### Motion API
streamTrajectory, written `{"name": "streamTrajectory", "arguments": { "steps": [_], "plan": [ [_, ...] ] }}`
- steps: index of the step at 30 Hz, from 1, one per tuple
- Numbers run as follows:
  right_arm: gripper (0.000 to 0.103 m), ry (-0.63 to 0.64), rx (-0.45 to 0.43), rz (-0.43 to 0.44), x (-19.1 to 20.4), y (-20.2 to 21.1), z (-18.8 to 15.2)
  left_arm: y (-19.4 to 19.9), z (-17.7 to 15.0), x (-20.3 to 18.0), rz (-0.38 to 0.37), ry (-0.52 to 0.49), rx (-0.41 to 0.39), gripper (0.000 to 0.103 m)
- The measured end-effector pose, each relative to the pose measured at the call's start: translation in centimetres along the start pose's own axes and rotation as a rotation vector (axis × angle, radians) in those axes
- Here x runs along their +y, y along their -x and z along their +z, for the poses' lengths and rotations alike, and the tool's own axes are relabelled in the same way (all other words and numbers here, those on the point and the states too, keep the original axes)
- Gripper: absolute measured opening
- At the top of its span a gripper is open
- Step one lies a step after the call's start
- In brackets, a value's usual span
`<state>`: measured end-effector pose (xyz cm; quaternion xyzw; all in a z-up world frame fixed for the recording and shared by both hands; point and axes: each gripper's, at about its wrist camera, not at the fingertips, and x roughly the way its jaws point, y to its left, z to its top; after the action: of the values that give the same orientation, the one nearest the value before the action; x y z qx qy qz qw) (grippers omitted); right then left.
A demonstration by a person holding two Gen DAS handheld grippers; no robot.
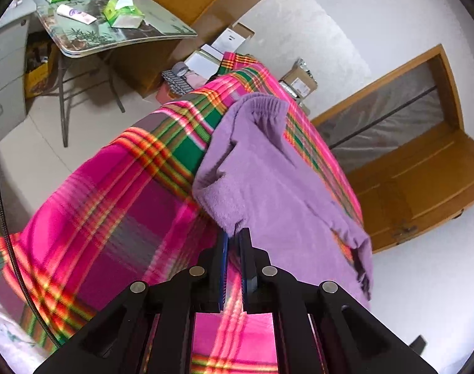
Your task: Fold clothes
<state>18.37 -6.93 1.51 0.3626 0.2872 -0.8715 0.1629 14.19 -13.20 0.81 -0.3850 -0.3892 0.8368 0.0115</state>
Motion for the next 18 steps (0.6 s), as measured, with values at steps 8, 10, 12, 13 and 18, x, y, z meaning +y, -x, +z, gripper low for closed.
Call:
{"name": "streamTrajectory", "arguments": {
  "steps": [8, 10, 12, 13, 18],
  "plan": [
    [0.003, 0.010, 0.030, 0.030, 1.5, 0.1, -1.1, 0.7, -1.0, 1.5, 0.023, 0.001, 0.009, 0.006],
    [0.003, 0.014, 0.037, 0.029, 1.7, -0.1, -1.3, 0.4, -1.1, 1.4, 0.022, 0.001, 0.026, 0.006],
    [0.003, 0.014, 0.040, 0.029, 1.8, -0.2, -1.3, -0.2, -1.2, 1.2, 0.029, 0.000, 0.045, 0.008],
    [0.003, 0.013, 0.040, 0.029, 1.9, -0.2, -1.3, -0.5, -1.2, 1.2, 0.030, 0.004, 0.051, 0.013],
    [0.003, 0.009, 0.043, 0.033, 1.8, -0.4, -1.3, -1.8, -0.8, 1.3, 0.002, 0.030, 0.066, 0.050]
  ]
}}
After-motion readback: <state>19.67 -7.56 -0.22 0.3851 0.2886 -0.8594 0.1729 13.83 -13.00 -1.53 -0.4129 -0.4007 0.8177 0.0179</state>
